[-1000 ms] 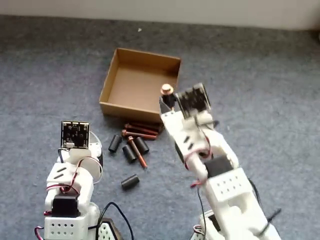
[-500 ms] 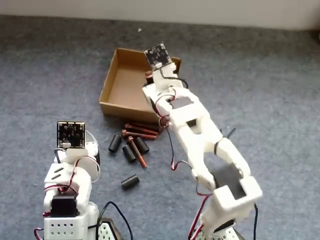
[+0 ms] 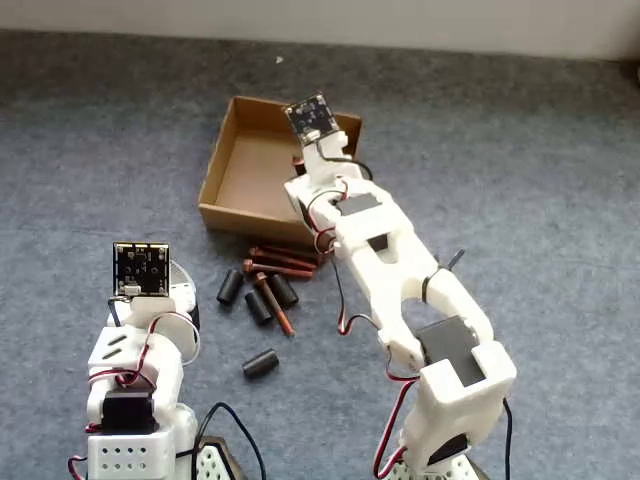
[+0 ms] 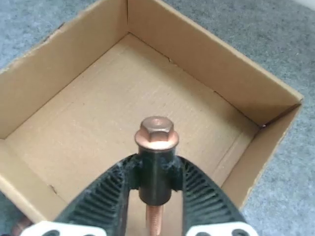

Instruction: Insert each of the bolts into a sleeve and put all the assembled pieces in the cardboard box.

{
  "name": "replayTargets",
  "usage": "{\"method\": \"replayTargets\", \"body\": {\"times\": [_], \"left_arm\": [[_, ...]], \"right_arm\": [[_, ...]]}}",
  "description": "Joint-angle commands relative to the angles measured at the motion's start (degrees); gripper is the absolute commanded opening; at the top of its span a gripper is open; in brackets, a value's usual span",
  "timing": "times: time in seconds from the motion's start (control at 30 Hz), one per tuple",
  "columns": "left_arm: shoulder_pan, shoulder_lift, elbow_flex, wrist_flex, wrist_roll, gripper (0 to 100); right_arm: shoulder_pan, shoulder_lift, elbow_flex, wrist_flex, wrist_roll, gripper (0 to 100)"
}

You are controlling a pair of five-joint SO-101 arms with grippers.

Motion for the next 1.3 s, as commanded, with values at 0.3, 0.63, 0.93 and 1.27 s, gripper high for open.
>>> {"method": "replayTargets", "body": {"times": [0.3, 0.63, 0.93, 1.27], "left_arm": [[-0.8, -0.4, -0.7, -1.5, -0.7, 1], [-2.3, -0.4, -0.7, -1.5, -0.6, 1], [-2.3, -0.4, -0.7, -1.5, -0.6, 1], [-2.3, -0.4, -0.7, -1.5, -0.6, 1]], "right_arm": [[-0.2, -9.2, -8.2, 16.6, -0.7, 14.9], [-5.3, -20.3, -8.1, 36.9, -0.7, 14.9], [-14.3, -18.7, -4.3, 44.2, -0.7, 14.9], [-15.4, -7.9, 0.5, 39.3, -0.7, 14.9]]}}
